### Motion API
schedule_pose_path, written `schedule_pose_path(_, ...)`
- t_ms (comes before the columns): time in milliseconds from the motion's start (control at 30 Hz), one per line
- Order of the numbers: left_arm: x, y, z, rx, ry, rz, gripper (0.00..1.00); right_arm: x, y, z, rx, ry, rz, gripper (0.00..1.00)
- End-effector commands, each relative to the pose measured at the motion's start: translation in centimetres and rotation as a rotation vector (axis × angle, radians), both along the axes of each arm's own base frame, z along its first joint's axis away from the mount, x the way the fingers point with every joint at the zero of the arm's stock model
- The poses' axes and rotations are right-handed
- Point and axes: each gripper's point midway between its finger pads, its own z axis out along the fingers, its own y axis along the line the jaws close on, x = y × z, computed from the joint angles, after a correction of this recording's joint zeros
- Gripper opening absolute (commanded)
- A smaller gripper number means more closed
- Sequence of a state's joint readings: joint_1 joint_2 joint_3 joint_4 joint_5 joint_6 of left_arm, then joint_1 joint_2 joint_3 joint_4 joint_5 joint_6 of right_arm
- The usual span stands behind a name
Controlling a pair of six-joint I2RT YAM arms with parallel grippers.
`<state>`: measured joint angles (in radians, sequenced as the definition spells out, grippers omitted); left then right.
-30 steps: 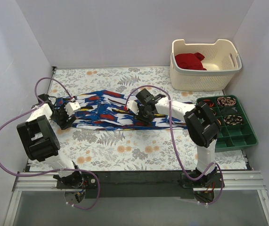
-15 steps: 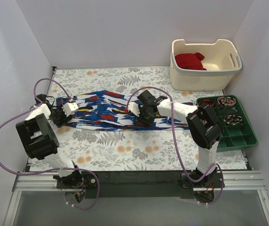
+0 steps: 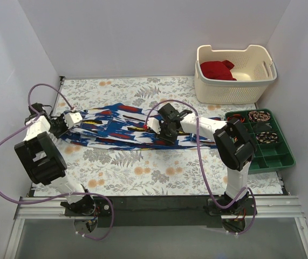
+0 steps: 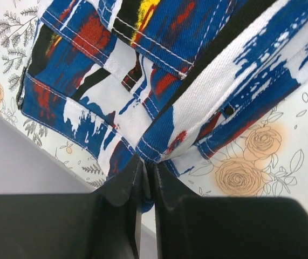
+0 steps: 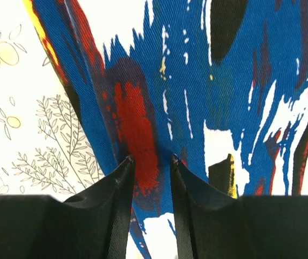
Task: Fold and stack the mixed laundry pile
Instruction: Fold the trousers at the center of the board.
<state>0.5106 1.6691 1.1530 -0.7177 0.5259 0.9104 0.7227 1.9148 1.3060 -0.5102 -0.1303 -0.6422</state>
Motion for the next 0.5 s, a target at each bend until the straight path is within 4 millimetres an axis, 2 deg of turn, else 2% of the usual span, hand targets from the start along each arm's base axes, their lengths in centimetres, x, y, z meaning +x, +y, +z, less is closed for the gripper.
schedule_pose_path(0, -1.9, 0.5, -0.4, 0.074, -0.001, -0.078, 0.00, -1.5, -2.1, -0.8, -0.058, 0.074, 0.006, 0.37)
schedule_pose_path(100, -2.6, 1.4, -2.4, 0.139, 0.010, -0.090, 0.00, -1.9, -1.9, -0.2, -0.047, 0.096, 0.020, 0.37)
schedule_pose_path(133, -3.3, 1.2, -3.8, 0.141, 0.038, -0.096, 0.00, -1.9, -1.8, 0.1, -0.040, 0.097, 0.025, 0.37)
schedule_pose_path(200, -3.6, 1.9, -5.0, 0.168, 0.069, -0.090, 0.00, -2.4, -1.6, 0.6, -0.030, 0.112, 0.036, 0.37)
schedule_pose_path(267, -3.6, 2.1, -5.5, 0.168, 0.077, -0.083, 0.02, -2.4, -1.6, 1.1, -0.020, 0.106, 0.044, 0.38)
schedule_pose_path(300, -3.6, 2.0, -5.6, 0.162, 0.079, -0.082, 0.10, -2.6, -1.7, 1.3, -0.021, 0.111, 0.046, 0.38)
schedule_pose_path(400, -3.0, 1.7, -4.3, 0.135, 0.055, -0.069, 0.20, -2.6, -1.4, 2.2, -0.004, 0.107, 0.050, 0.38)
schedule_pose_path(467, -2.7, 1.5, -2.0, 0.093, 0.040, -0.044, 0.27, -2.2, -0.7, 3.6, 0.030, 0.094, 0.048, 0.38)
